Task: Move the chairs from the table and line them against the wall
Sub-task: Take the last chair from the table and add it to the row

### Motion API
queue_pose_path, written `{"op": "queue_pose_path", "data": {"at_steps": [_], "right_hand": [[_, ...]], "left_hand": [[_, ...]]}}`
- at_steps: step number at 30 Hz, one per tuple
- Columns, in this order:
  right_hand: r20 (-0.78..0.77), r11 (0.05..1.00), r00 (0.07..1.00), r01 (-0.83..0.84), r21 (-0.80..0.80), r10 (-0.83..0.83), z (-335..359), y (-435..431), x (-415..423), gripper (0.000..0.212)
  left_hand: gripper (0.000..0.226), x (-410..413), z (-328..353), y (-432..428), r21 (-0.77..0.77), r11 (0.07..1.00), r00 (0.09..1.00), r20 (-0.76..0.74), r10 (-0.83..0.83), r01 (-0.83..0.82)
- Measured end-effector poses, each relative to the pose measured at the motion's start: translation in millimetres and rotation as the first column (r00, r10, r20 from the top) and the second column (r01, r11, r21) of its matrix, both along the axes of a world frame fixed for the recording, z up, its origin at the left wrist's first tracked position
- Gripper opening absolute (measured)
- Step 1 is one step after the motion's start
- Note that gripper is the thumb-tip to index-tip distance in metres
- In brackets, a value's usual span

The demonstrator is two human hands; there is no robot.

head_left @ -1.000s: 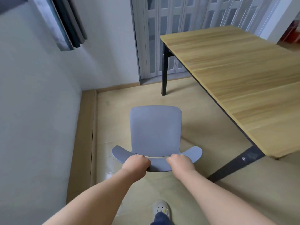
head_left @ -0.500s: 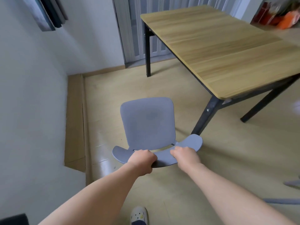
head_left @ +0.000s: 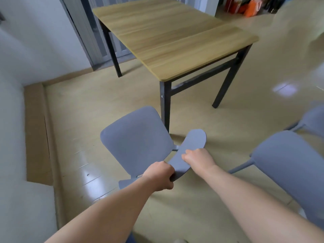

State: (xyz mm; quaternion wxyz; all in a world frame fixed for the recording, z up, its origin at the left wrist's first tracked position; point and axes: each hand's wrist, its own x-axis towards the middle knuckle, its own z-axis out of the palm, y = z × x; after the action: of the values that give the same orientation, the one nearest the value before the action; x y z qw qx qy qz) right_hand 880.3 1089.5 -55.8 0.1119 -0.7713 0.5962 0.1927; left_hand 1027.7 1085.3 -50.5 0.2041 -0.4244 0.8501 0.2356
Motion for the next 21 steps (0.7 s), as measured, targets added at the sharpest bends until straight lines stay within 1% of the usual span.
{"op": "queue_pose_path", "data": {"at_steps": [2, 3, 4, 5, 6, 7, 8, 10, 12, 13, 15, 16, 17, 18, 19, 20, 21], "right_hand": [[-0.013, 0.997, 0.997, 0.071, -0.009, -0.071, 10, 19, -21, 0.052], [0.034, 0.987, 0.992, 0.126, -0.096, -0.124, 13, 26, -31, 0.057], [0.088, 0.972, 0.978, 0.2, -0.126, -0.19, 17, 36, -41, 0.058], [0.129, 0.952, 0.95, 0.297, -0.081, -0.285, 17, 42, -47, 0.046], [0.222, 0.921, 0.91, 0.377, -0.095, -0.35, 8, 50, -54, 0.026], [0.269, 0.883, 0.853, 0.469, -0.02, -0.447, 8, 55, -60, 0.021], [0.298, 0.855, 0.813, 0.518, 0.02, -0.5, 9, 58, -63, 0.025], [0.347, 0.828, 0.776, 0.56, 0.005, -0.527, 9, 63, -60, 0.026], [0.309, 0.816, 0.776, 0.578, 0.002, -0.55, 2, 66, -54, 0.029], [0.282, 0.804, 0.769, 0.595, 0.017, -0.574, -1, 68, -50, 0.033], [0.288, 0.714, 0.68, 0.7, 0.02, -0.675, -5, 74, -36, 0.036], [0.321, 0.656, 0.62, 0.755, 0.004, -0.716, -5, 77, -29, 0.036], [0.373, 0.569, 0.525, 0.822, 0.009, -0.765, -4, 76, -21, 0.041], [0.45, 0.448, 0.38, 0.892, 0.052, -0.808, -1, 76, -16, 0.05], [0.513, 0.281, 0.169, 0.948, 0.15, -0.842, -2, 72, -11, 0.058], [0.552, 0.099, -0.079, 0.954, 0.284, -0.83, -3, 68, -6, 0.061], [0.552, -0.049, -0.308, 0.899, 0.434, -0.775, -6, 62, -4, 0.057]], "left_hand": [[0.004, -25, 0, 11, 0.023, 1.0, 1.0, -0.01, -0.013, 0.014], [0.005, -35, 1, 14, 0.028, 1.0, 1.0, -0.019, -0.008, 0.008], [0.005, -46, 2, 17, 0.038, 0.999, 1.0, -0.028, -0.002, 0.003], [0.005, -53, 2, 19, 0.049, 0.999, 0.999, -0.036, 0.015, -0.013], [0.006, -59, 2, 20, 0.067, 0.997, 0.999, -0.044, 0.029, -0.026], [0.009, -64, 2, 20, 0.085, 0.996, 0.999, -0.048, 0.027, -0.022], [0.012, -67, 3, 20, 0.11, 0.994, 0.998, -0.055, 0.025, -0.018], [0.02, -69, 6, 17, 0.183, 0.983, 0.998, -0.068, 0.015, -0.002], [0.024, -68, 8, 13, 0.27, 0.963, 0.997, -0.068, 0.02, -0.001], [0.023, -66, 8, 11, 0.326, 0.945, 0.996, -0.073, 0.053, -0.026], [0.009, -60, 6, 5, 0.434, 0.896, 0.989, -0.058, 0.135, -0.096], [0.012, -58, 5, 4, 0.473, 0.871, 0.983, -0.044, 0.176, -0.135], [0.025, -56, 3, 1, 0.498, 0.854, 0.98, -0.034, 0.195, -0.152], [0.034, -55, 2, 1, 0.511, 0.843, 0.977, -0.03, 0.21, -0.166], [0.039, -55, 2, -1, 0.519, 0.838, 0.976, -0.03, 0.215, -0.169], [0.041, -54, 1, -2, 0.525, 0.835, 0.975, -0.038, 0.218, -0.166], [0.042, -54, 1, -4, 0.532, 0.83, 0.973, -0.04, 0.225, -0.17]]}}
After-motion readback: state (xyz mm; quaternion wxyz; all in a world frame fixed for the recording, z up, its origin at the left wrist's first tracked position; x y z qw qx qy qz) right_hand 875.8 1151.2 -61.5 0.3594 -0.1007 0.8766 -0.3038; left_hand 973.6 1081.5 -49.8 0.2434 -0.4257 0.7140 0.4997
